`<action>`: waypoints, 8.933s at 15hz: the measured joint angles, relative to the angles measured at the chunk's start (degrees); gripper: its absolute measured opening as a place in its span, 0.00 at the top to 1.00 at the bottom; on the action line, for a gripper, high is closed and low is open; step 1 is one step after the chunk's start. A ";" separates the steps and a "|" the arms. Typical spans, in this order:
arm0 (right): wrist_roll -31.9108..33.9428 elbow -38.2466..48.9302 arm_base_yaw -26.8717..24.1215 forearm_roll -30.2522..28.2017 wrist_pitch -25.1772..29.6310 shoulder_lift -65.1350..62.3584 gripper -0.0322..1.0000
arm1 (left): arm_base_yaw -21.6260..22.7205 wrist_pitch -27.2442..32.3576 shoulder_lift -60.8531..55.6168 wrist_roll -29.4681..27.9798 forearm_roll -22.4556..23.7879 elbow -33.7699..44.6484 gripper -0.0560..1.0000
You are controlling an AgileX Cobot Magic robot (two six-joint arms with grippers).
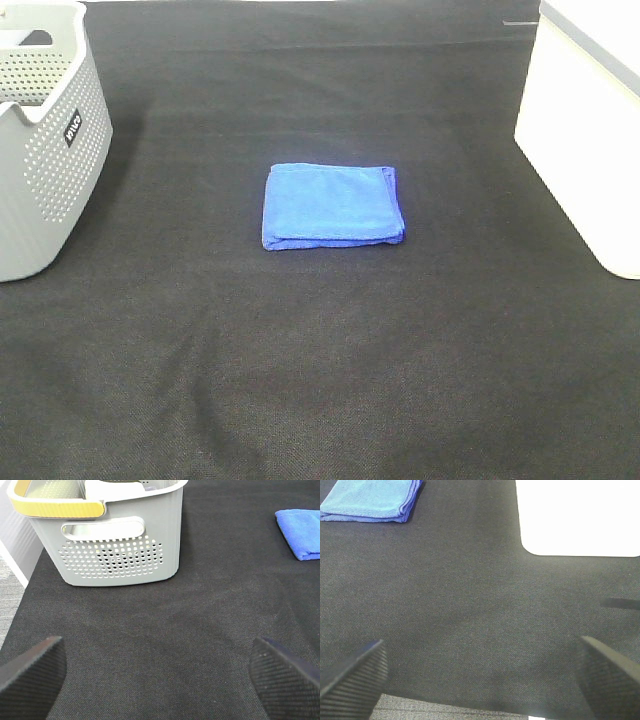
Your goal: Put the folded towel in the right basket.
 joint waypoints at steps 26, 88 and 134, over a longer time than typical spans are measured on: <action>0.00 -3.09 0.00 0.63 0.00 13.64 0.02 | 0.00 0.00 0.00 0.00 0.00 0.00 0.08; -3.04 -109.03 -18.79 13.41 6.30 119.58 0.82 | 0.00 0.00 0.00 -0.11 0.00 0.00 0.08; 4.01 -8.59 1.26 -4.58 6.93 -0.06 0.03 | 0.00 0.00 0.00 -0.11 -0.17 0.00 0.08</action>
